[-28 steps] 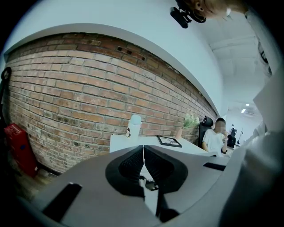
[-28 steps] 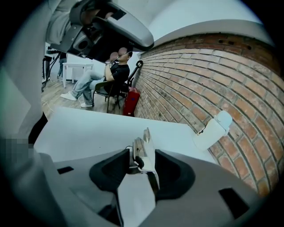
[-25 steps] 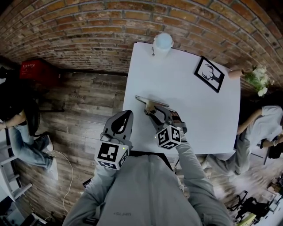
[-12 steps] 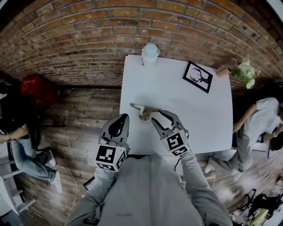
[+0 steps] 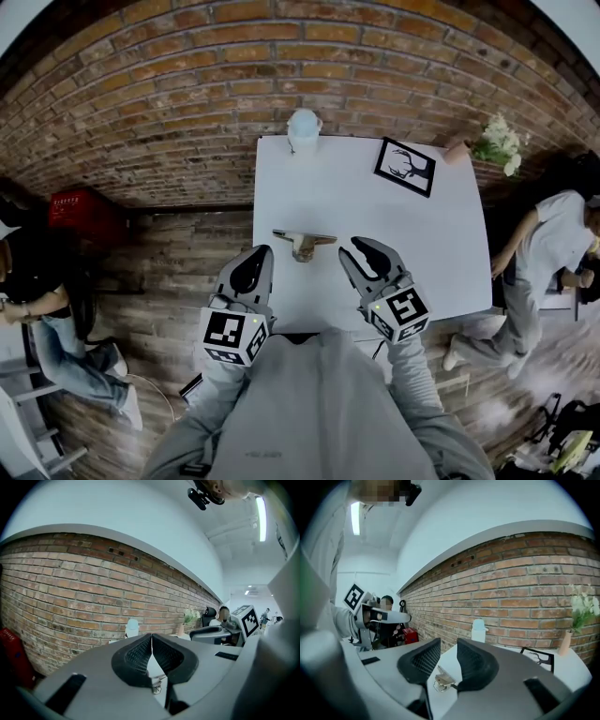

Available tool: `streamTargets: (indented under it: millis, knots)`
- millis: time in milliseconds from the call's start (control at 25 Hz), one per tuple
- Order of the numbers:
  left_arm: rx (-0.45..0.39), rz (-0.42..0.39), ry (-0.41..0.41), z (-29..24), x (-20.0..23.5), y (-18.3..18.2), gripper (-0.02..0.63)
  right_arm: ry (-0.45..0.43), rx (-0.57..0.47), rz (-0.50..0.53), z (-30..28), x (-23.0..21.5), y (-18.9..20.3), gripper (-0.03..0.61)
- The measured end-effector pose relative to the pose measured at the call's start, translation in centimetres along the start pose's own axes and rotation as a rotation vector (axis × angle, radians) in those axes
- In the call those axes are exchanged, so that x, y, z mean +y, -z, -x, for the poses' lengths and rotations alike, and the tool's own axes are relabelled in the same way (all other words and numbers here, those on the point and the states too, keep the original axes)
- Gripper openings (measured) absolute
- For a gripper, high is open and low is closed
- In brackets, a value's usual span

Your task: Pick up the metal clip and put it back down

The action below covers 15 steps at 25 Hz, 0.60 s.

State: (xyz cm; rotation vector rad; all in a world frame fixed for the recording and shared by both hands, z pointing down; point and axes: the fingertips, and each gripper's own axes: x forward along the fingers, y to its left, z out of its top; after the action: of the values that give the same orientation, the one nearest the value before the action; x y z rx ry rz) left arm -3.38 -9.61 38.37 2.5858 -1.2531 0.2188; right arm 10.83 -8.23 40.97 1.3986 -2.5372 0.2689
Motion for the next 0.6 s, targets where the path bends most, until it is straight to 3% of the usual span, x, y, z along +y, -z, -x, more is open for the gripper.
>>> streamTargets:
  millis: [600]
  knots:
    - [0.0,-0.004,0.053,0.5,-2.3,0.0,0.028,0.04,-0.197,-0.13,6.1,-0.2,-3.7,0.029]
